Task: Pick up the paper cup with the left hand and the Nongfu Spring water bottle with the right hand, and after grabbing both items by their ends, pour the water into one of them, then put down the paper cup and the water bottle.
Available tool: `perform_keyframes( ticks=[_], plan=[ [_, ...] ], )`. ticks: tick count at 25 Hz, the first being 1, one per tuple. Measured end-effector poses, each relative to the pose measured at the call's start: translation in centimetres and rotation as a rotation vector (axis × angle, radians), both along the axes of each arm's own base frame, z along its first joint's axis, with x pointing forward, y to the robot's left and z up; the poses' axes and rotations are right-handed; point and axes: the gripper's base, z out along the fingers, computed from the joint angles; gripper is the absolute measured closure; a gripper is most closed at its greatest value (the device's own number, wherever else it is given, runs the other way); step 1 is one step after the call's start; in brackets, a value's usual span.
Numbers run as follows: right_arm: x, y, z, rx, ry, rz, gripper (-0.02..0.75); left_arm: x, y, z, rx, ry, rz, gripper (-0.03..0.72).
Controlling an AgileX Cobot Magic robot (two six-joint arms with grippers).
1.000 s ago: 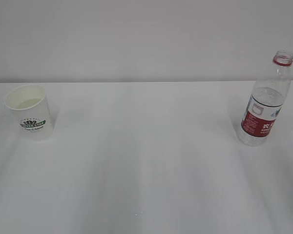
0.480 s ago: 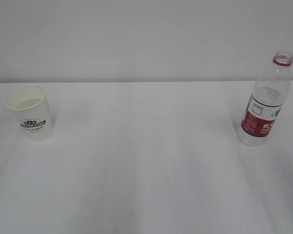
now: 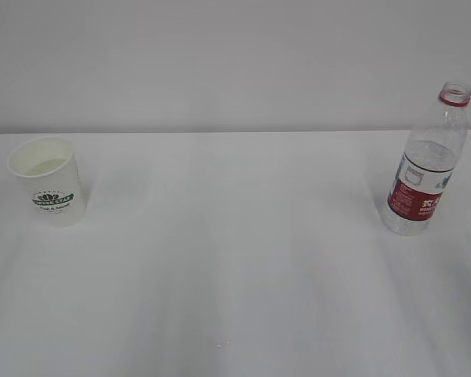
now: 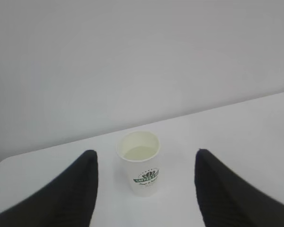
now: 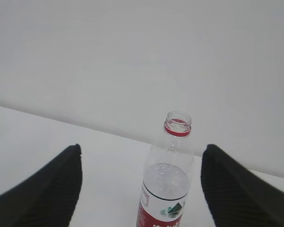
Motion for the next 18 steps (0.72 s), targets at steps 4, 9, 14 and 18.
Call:
perform_keyframes(
  ticks=[4,9,14,18],
  plan=[
    [-0.1,0.0,0.0,-0.012,0.006,0.002,0.148,-0.2,0.0,-0.1,-0.022,0.021,0.002,0.228],
    [-0.9,-0.2,0.3,-0.041,-0.009,-0.026,0.148,-1.0,0.1,0.0,-0.023,0.03,-0.003,0.228],
    [-1.3,-0.2,0.5,-0.046,-0.017,-0.03,0.148,-1.2,0.1,0.0,-0.038,0.043,-0.001,0.228],
    [-1.5,-0.1,0.4,-0.045,-0.007,-0.021,0.148,-1.3,0.1,-0.4,-0.037,0.085,0.0,0.229]
  ],
)
